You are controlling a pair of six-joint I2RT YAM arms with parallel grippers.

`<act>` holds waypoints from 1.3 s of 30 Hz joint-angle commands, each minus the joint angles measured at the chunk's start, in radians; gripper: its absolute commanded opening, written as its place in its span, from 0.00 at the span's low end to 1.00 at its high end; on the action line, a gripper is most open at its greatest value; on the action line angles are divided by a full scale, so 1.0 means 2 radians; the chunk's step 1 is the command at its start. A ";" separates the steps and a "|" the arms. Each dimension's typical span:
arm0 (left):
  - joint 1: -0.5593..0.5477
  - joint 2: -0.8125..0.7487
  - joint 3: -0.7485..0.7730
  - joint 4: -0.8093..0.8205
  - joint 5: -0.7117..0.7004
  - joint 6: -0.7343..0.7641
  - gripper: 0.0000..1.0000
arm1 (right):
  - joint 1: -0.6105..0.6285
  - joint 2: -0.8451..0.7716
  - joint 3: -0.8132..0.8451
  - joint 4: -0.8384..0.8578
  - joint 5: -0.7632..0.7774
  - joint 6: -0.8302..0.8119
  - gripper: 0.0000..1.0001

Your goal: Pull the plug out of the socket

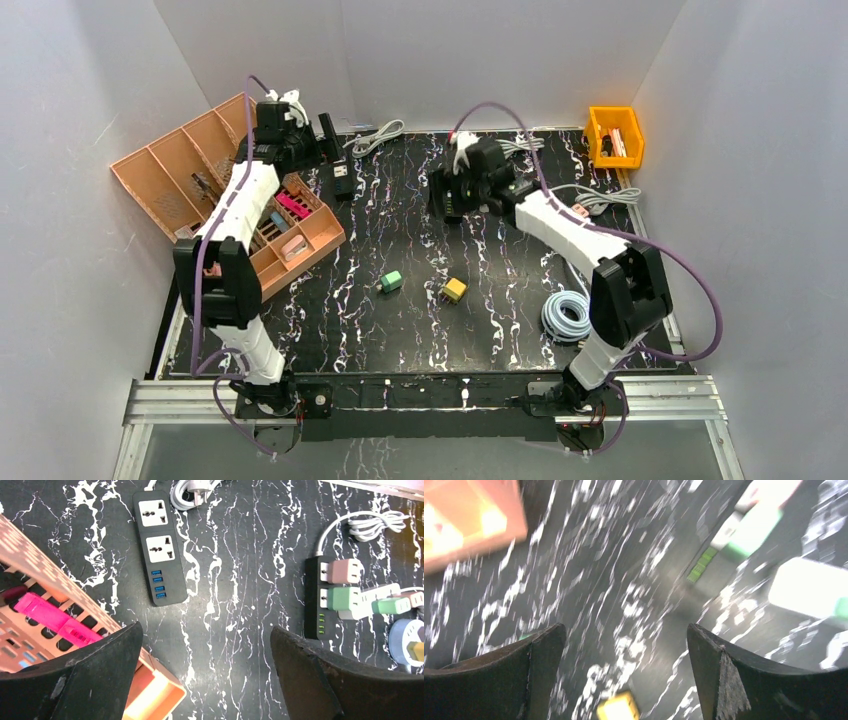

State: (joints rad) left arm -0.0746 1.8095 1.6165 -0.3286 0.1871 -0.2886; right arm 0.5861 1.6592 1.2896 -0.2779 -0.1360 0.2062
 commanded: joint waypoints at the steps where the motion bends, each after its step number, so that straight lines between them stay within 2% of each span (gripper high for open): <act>1: 0.002 -0.052 -0.052 0.031 0.020 0.013 0.98 | -0.019 0.066 0.131 -0.015 0.137 -0.001 0.98; 4: 0.002 -0.075 -0.072 0.031 0.023 0.032 0.98 | -0.020 0.138 0.211 -0.057 0.174 -0.009 0.95; 6: 0.002 -0.089 -0.086 0.035 0.018 0.038 0.98 | -0.021 0.167 0.232 -0.058 0.189 -0.008 0.94; 11: 0.002 -0.118 -0.124 0.052 0.018 0.040 0.98 | -0.028 0.209 0.249 -0.045 0.203 0.002 0.94; 18: 0.002 -0.117 -0.129 0.055 0.029 0.034 0.98 | -0.036 0.251 0.269 -0.045 0.209 0.008 0.94; 23: 0.002 -0.114 -0.131 0.059 0.041 0.026 0.98 | -0.044 0.258 0.256 -0.012 0.208 0.005 0.94; 24: 0.002 -0.114 -0.131 0.058 0.043 0.024 0.98 | -0.046 0.255 0.250 -0.005 0.198 0.002 0.84; 25: 0.002 -0.113 -0.131 0.058 0.047 0.023 0.98 | -0.049 0.251 0.244 0.005 0.173 -0.004 0.19; 26: 0.002 -0.113 -0.134 0.059 0.051 0.020 0.98 | -0.053 0.248 0.240 0.008 0.166 0.004 0.00; 32: 0.002 -0.105 -0.160 0.081 0.112 -0.023 0.98 | -0.060 0.207 0.197 0.048 0.096 0.013 0.00; 36: -0.004 -0.101 -0.205 0.142 0.175 -0.073 0.98 | -0.059 0.151 0.157 0.085 0.040 0.027 0.00; 39: -0.028 -0.096 -0.224 0.189 0.196 -0.101 0.98 | -0.059 0.117 0.146 0.096 0.006 0.041 0.00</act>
State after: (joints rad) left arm -0.0807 1.6348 1.2064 -0.0929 0.4492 -0.3882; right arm 0.4580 2.0521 1.5845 -0.2161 0.0338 0.2417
